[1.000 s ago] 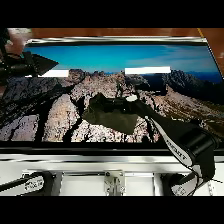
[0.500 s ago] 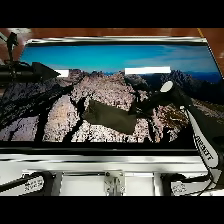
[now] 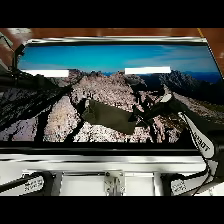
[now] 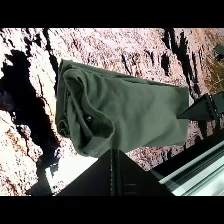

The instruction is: Fold the shirts.

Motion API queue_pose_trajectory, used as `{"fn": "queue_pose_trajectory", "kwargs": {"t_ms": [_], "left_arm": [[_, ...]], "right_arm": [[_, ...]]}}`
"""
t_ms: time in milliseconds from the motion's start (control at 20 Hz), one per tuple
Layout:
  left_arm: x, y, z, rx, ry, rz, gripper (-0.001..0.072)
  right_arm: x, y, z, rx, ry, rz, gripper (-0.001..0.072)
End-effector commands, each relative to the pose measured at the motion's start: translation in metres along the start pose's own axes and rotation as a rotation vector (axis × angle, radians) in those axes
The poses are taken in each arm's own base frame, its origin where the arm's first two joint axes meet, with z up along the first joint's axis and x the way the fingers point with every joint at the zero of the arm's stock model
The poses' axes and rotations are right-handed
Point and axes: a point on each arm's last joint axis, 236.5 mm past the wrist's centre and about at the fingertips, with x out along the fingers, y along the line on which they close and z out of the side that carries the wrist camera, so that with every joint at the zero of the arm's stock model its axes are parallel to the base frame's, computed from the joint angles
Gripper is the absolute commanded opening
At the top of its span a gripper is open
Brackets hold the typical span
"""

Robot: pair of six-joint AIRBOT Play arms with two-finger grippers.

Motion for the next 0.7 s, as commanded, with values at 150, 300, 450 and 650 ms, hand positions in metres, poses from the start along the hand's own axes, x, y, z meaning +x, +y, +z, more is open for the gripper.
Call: {"fn": "queue_pose_trajectory", "kwargs": {"t_ms": [150, 300, 450, 650], "left_arm": [[0.003, -0.003, -0.006, -0.013, 0.029, 0.002, 0.0040], [0.007, -0.009, -0.008, 0.001, 0.039, -0.006, 0.0040], [0.015, -0.022, -0.012, 0.025, 0.061, -0.024, 0.0040], [0.028, -0.045, -0.022, 0.072, 0.103, -0.056, 0.0040]], "right_arm": [[-0.034, 0.070, 0.032, -0.205, -0.114, 0.267, 0.0054], [-0.125, 0.129, 0.045, -0.498, -0.271, 0.252, 0.0053], [-0.242, 0.129, 0.081, -0.435, -0.552, 0.031, 0.0053], [-0.341, 0.058, 0.096, -0.255, -0.710, -0.082, 0.0053]]}}
